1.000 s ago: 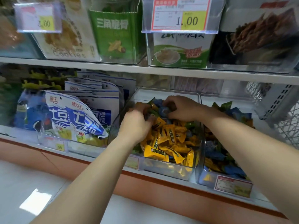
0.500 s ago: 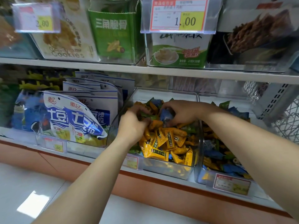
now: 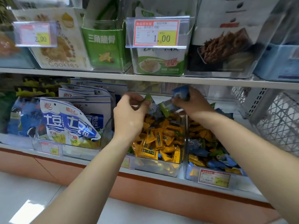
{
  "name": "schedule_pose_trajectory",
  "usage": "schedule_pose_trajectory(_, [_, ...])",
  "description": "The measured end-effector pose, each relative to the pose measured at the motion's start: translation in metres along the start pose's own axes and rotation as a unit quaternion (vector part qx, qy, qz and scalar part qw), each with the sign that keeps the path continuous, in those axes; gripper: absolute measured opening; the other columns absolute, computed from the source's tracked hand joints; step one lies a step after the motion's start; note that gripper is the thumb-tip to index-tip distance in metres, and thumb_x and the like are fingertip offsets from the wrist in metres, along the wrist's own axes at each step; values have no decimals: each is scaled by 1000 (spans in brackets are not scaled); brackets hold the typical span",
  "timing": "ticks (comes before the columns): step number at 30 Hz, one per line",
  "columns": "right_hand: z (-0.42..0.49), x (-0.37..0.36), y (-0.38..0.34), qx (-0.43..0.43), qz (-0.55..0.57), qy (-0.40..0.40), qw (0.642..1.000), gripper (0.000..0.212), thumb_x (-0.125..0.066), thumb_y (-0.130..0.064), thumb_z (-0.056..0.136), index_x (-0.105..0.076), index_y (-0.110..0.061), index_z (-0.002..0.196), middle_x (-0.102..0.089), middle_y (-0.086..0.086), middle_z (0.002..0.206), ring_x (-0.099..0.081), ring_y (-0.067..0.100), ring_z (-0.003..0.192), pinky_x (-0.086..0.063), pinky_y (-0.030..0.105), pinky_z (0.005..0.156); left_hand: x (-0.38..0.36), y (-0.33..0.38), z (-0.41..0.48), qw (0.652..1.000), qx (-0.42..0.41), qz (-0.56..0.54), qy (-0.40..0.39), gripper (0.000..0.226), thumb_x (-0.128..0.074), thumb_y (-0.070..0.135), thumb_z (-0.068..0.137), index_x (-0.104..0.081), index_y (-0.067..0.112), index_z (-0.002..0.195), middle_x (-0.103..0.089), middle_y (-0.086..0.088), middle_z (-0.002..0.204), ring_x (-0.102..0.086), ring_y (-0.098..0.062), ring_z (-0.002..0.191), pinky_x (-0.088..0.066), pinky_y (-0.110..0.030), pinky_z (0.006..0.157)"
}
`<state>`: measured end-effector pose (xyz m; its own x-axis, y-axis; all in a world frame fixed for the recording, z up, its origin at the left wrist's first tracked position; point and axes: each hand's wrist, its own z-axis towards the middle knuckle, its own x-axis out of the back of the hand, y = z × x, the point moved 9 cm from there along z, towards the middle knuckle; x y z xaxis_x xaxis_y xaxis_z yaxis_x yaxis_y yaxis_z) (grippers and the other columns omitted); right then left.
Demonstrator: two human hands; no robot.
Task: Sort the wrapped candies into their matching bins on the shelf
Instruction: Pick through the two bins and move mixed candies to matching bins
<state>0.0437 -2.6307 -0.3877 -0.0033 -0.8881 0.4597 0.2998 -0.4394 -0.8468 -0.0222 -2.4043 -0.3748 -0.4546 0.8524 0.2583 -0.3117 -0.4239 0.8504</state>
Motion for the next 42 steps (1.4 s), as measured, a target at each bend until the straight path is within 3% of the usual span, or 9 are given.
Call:
schedule_pose_trajectory(6, [-67, 97, 54, -85, -69, 135, 985, 22, -78, -36, 80, -62, -34, 95, -65, -16, 93, -66, 19, 93, -46, 27, 69, -109, 41, -42, 976, -2, -16, -216, 17, -73, 24, 87, -60, 24, 98, -71, 1, 89, -70, -18, 80, -58, -35, 69])
schedule_pose_trajectory(9, [-80, 111, 74, -186, -289, 87, 935, 68, -70, -56, 81, -49, -18, 133, -60, 10, 129, -57, 32, 113, -47, 35, 82, -124, 37, -34, 960, -65, 133, -239, 20, -67, 23, 89, -64, 28, 108, -71, 6, 101, -66, -15, 94, -53, -29, 79])
schedule_pose_trajectory(14, [-82, 69, 22, 0, -266, 73, 961, 55, -55, -51, 91, -45, -32, 142, -58, 1, 135, -56, 21, 117, -42, 26, 85, -124, -11, -40, 875, -95, 262, -396, 40, -75, 39, 83, -65, 37, 121, -60, 12, 118, -60, -12, 109, -52, -30, 88])
schedule_pose_trajectory(20, [-77, -9, 23, 34, -280, -113, 953, 67, -57, -62, 88, -44, -29, 145, -32, -8, 153, -33, 13, 138, -32, 26, 108, -84, -36, -2, 844, -103, 464, -248, 41, -53, 60, 86, -69, 28, 107, -68, 3, 93, -65, -20, 82, -56, -32, 63])
schedule_pose_trajectory(27, [-75, -3, 31, 45, -215, -69, 973, 72, -63, -63, 82, -46, -29, 143, -38, -15, 146, -36, 3, 130, -26, 18, 99, -135, -17, -18, 841, -173, 408, -310, 47, -56, 57, 85, -54, 44, 131, -64, 10, 125, -57, -17, 117, -32, -43, 101])
schedule_pose_trajectory(32, [-65, 7, 26, 25, -147, -5, 989, 59, -52, -53, 95, -35, -36, 149, -47, -8, 144, -42, 12, 132, -38, 26, 103, -111, 8, -5, 960, -78, 94, -253, 51, -83, 34, 76, -58, 33, 120, -67, 22, 100, -64, 5, 89, -51, -15, 76])
schedule_pose_trajectory(37, [-52, 34, 23, -19, 13, 87, 996, 37, -63, -35, 92, -57, -40, 128, -64, -12, 119, -62, 4, 99, -45, 14, 77, -116, 17, -15, 926, -14, -89, -368, 40, -82, 12, 78, -69, 25, 113, -74, 9, 109, -70, -7, 98, -57, -24, 86])
schedule_pose_trajectory(40, [-58, 65, 37, -78, -137, 98, 983, 35, -57, -43, 91, -55, -48, 126, -65, -5, 115, -63, 4, 78, -46, 20, 59, -108, -7, -1, 941, -46, 82, -326, 25, -73, 23, 88, -70, 33, 110, -70, 19, 101, -66, -4, 101, -55, -21, 85])
schedule_pose_trajectory(42, [-64, 72, 54, -136, -339, 32, 930, 52, -53, -54, 90, -41, -50, 141, -52, 3, 137, -61, 22, 105, -49, 28, 77, -112, -25, 2, 919, -63, 230, -314, 32, -69, 30, 91, -64, 33, 122, -65, 13, 110, -62, -13, 109, -53, -27, 85])
